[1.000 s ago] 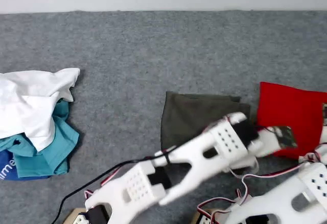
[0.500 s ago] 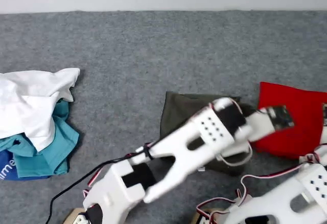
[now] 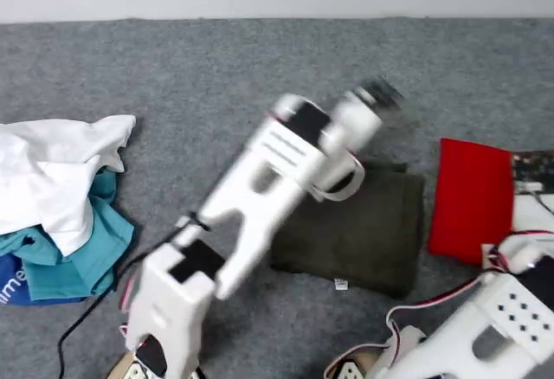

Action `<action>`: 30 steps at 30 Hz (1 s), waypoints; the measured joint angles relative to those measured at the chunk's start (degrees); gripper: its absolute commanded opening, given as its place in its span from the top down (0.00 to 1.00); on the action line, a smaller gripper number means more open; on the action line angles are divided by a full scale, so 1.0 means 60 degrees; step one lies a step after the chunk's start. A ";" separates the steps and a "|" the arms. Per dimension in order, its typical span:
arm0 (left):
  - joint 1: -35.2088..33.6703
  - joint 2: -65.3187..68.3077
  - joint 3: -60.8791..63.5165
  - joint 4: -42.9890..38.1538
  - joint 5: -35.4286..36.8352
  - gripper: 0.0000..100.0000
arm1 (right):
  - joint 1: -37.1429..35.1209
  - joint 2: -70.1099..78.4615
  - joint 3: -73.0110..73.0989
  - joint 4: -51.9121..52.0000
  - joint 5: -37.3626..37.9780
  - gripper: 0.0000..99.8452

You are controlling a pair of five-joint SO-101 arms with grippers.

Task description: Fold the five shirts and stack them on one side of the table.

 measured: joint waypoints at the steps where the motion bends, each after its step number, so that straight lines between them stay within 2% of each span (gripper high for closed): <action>1: -0.0440 -0.0190 0.0015 0.0000 0.0147 0.99 | -0.0381 0.0073 0.0000 0.0059 -0.0293 0.97; 6: -0.2403 -0.1656 0.0791 0.0015 0.0293 0.99 | -0.2095 0.0777 0.0000 -0.0015 -0.1245 0.97; 10: -0.3810 -0.3223 0.1465 0.0015 -0.0352 0.99 | -0.3253 0.1612 0.0000 -0.0469 -0.1685 0.96; 16: -0.5890 -0.4864 0.2212 0.0029 -0.1348 0.99 | -0.4278 0.2945 0.0000 -0.1685 -0.2637 0.81; 23: -0.7663 -0.5509 0.2212 0.0044 -0.2125 0.99 | -0.5363 0.4498 0.0000 -0.3575 -0.3985 0.80; 30: -0.8322 -0.5509 0.2491 0.0059 -0.2842 0.99 | -0.5597 0.6491 -0.0293 -0.5304 -0.4249 0.80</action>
